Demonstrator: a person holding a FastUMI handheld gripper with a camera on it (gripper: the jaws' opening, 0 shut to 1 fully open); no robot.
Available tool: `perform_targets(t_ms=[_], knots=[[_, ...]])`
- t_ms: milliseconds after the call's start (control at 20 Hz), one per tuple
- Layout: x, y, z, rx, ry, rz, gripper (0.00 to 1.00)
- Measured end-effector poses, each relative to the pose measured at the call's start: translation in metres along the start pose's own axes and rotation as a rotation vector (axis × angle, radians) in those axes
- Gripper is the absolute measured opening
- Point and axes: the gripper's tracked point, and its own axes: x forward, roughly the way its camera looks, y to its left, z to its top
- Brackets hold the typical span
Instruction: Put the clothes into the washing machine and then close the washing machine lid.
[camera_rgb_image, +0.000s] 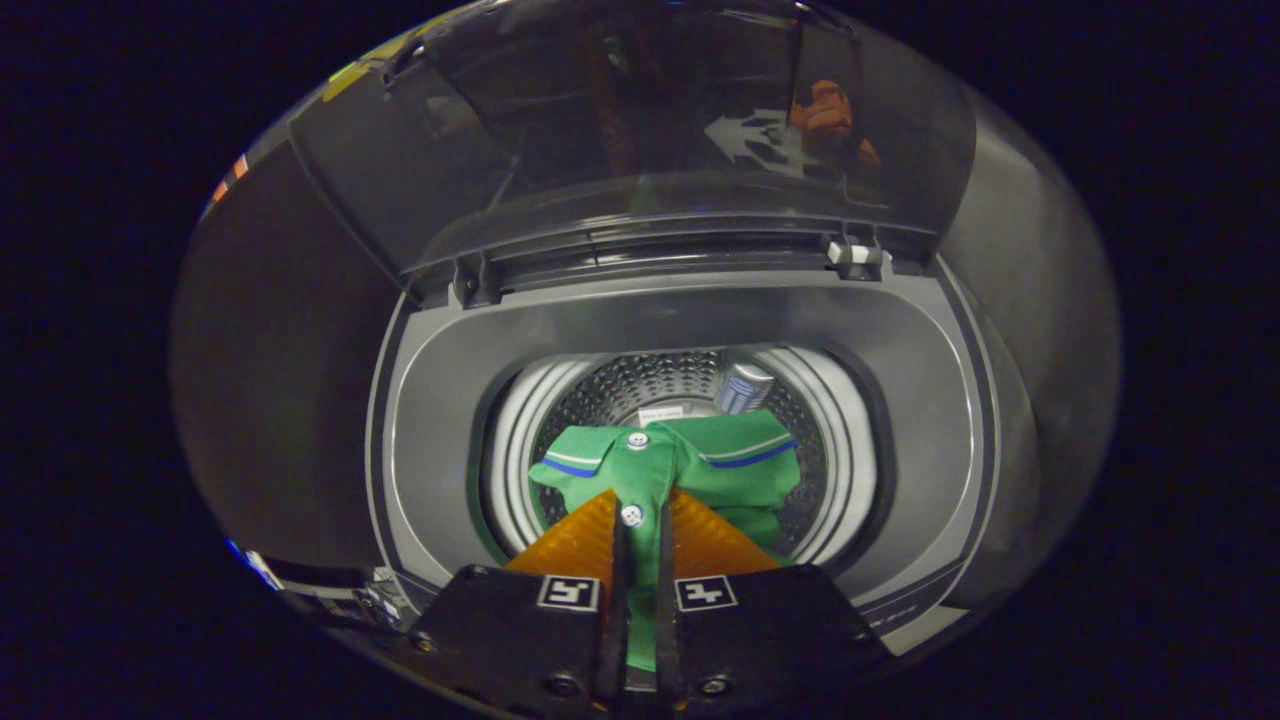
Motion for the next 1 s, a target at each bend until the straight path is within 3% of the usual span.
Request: perform_targets(t_ms=[200, 750, 1000], knots=[[-0.006, -0.012, 0.011, -0.031, -0.089, -0.059, 0.49], [-0.076, -0.006, 0.059, -0.186, -0.386, -0.11, 0.49], [-0.125, 0.0, 0.097, -0.182, -0.515, -0.112, 0.49]])
